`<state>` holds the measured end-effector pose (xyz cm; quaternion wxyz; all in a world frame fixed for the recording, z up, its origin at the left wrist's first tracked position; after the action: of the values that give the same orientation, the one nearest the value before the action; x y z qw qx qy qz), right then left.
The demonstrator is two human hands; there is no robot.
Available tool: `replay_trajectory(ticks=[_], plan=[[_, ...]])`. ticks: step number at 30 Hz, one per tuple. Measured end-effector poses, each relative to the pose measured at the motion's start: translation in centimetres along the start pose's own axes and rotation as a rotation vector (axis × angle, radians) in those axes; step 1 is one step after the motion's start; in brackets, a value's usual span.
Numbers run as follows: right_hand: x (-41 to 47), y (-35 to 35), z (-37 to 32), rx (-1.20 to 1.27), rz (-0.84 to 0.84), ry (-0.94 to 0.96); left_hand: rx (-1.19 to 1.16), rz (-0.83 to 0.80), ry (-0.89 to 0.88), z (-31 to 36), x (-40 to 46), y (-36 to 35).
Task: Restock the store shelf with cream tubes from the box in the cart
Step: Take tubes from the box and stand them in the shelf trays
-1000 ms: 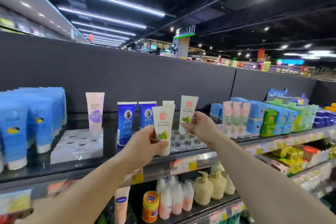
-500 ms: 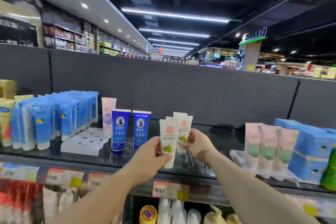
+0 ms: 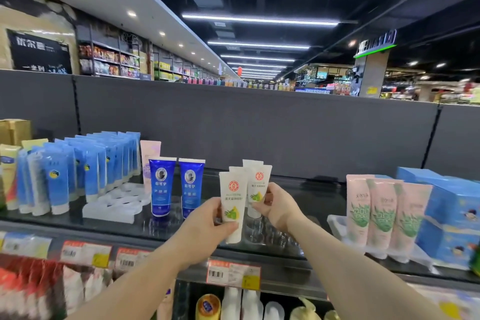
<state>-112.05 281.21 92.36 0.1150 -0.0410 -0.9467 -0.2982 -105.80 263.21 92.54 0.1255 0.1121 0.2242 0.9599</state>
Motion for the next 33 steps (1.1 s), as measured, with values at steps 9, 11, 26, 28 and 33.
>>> replay_trajectory(ticks=[9, 11, 26, 28, 33], plan=[[0.1, -0.7, 1.1, -0.144, -0.046, -0.025, -0.029, 0.012, 0.006, 0.1, 0.0, -0.1], [0.2, -1.0, 1.1, -0.200, -0.052, -0.024, -0.034, 0.018, 0.005, 0.1, 0.0, -0.1], [-5.1, 2.8, -5.5, 0.241, -0.131, 0.086, -0.127, 0.070, -0.103, 5.5, 2.2, -1.7], [-4.2, 4.9, -5.2, 0.215, -0.012, 0.105, -0.047, 0.054, -0.107, 5.4, 2.3, -2.1], [-2.1, 5.9, -2.1, -0.184, 0.012, 0.067, 0.529, -0.130, -0.115, 2.3, 1.0, -5.1]])
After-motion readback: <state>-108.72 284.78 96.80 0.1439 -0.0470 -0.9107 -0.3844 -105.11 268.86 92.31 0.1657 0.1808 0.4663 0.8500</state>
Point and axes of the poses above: each hand's wrist, its own x-axis towards the middle knuckle, its own y-axis out of the back of the hand, z = x × y, the point moved 10 cm from there along x, towards the middle knuckle, and after that the axes turned 4 degrees about y, right-handed, at the moved point
